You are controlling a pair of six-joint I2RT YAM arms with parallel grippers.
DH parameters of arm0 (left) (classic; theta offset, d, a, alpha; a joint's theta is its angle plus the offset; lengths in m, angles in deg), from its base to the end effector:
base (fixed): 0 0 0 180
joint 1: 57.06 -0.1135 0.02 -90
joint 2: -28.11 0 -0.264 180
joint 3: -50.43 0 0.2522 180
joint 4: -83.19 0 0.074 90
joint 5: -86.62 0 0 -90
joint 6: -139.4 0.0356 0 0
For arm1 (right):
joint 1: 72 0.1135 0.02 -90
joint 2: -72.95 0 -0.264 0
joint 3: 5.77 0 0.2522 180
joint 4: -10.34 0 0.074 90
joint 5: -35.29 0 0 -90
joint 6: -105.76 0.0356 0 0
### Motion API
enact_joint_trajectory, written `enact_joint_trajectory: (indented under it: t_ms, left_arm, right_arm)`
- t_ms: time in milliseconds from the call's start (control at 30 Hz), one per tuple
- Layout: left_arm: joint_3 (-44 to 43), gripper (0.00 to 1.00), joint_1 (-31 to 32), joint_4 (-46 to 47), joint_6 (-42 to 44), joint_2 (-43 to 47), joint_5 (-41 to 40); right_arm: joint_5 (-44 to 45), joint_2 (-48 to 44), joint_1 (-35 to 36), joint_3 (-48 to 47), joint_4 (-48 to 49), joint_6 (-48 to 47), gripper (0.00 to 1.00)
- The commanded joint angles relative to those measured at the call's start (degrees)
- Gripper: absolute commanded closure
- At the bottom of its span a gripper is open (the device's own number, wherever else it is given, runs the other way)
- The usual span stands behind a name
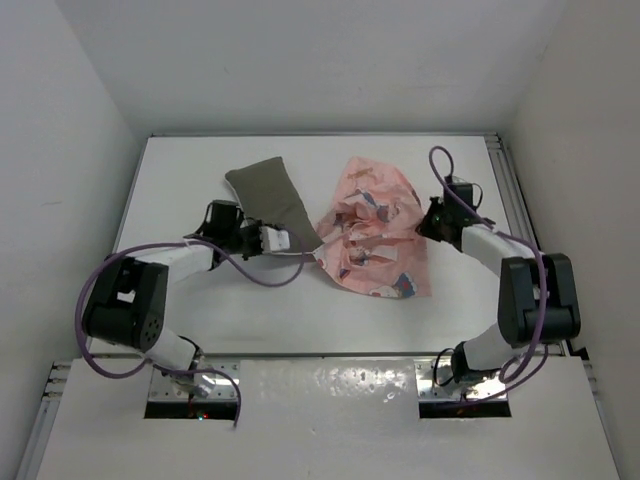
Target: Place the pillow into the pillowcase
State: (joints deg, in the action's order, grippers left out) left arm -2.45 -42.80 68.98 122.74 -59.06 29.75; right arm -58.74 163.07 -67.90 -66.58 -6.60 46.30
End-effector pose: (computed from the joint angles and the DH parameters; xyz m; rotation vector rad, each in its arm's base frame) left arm 0.2706 -0.0888 0.1573 1.7322 1.4417 -0.1612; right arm 0.3152 0.0251 0.1749 0.5174 2.3512 0.3686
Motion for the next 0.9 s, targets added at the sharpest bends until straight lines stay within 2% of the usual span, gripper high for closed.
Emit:
enact_joint_trajectory:
  t_ms: [0,67,133,233,267,367,400,467,500,533,567,633,700,733,800,833,867]
  left_arm:
    - [-3.7,1.00,-8.1,5.1,-27.0,4.9,-7.4]
    - [-3.8,1.00,-11.0,-1.6,-25.8,7.5,-7.8]
    - [-3.9,1.00,-14.2,-8.0,-24.5,9.8,-6.9]
    - [-4.6,1.00,-15.8,-17.3,-21.1,12.0,-1.9]
    - [-4.7,1.00,-14.9,-19.0,-18.9,12.6,2.2]
    - [-4.3,1.00,-10.0,-22.7,-16.2,14.2,8.4]
    - [-4.3,1.00,-6.8,-22.7,-16.4,14.2,9.5]
    - [-5.5,0.97,-3.8,-22.8,-16.9,13.5,10.9]
    - [-6.1,0.61,-1.2,-23.5,-16.6,13.1,11.0]
    - [-7.7,0.38,-0.2,-26.0,-13.9,12.6,11.1]
    - [-8.7,0.01,1.2,-27.6,-11.8,12.4,11.3]
    - [-11.0,0.00,1.7,-31.1,-6.7,12.2,10.4]
    - [-11.9,0.00,1.6,-29.4,-7.2,11.7,5.8]
    - [-12.3,0.00,1.2,-26.7,-7.9,10.5,3.5]
    - [-12.7,0.00,-0.1,-25.5,-3.8,8.8,-2.3]
    - [-12.0,0.00,-0.7,-25.6,-0.3,7.1,-3.8]
    - [-11.5,0.00,-1.7,-26.0,7.6,6.3,-7.1]
  right_arm:
    - [5.4,-4.9,-0.6,5.3,5.0,14.4,1.00]
    - [5.7,-7.0,0.2,7.7,4.4,14.3,1.00]
    - [4.3,-7.9,2.8,8.2,1.6,9.6,1.00]
    - [2.0,-9.5,6.5,8.0,-5.2,3.2,1.00]
    - [1.4,-12.1,8.0,8.5,-6.7,1.6,0.97]
    - [-1.4,-16.5,9.7,9.1,-8.6,-5.5,0.66]
    - [-1.3,-18.9,10.4,8.6,-10.8,-7.4,0.42]
    - [0.1,-20.8,10.8,5.8,-13.7,-12.0,0.17]
    - [0.9,-22.1,10.8,4.7,-15.9,-13.4,0.02]
    - [1.3,-22.7,10.8,2.9,-16.5,-16.4,0.01]
    - [1.7,-23.1,10.9,2.1,-17.0,-17.8,0.01]
    - [1.4,-23.2,10.9,0.5,-16.7,-21.6,0.01]
    - [-0.8,-21.5,11.8,-0.6,-16.5,-24.6,0.04]
    - [-1.4,-18.9,12.4,-2.4,-16.9,-27.4,0.30]
    - [-0.8,-15.4,14.8,-4.7,-17.8,-29.2,0.73]
    - [-0.2,-11.9,15.4,-6.4,-17.7,-29.9,0.83]
    - [-0.5,-10.3,16.0,-7.3,-17.7,-30.1,0.77]
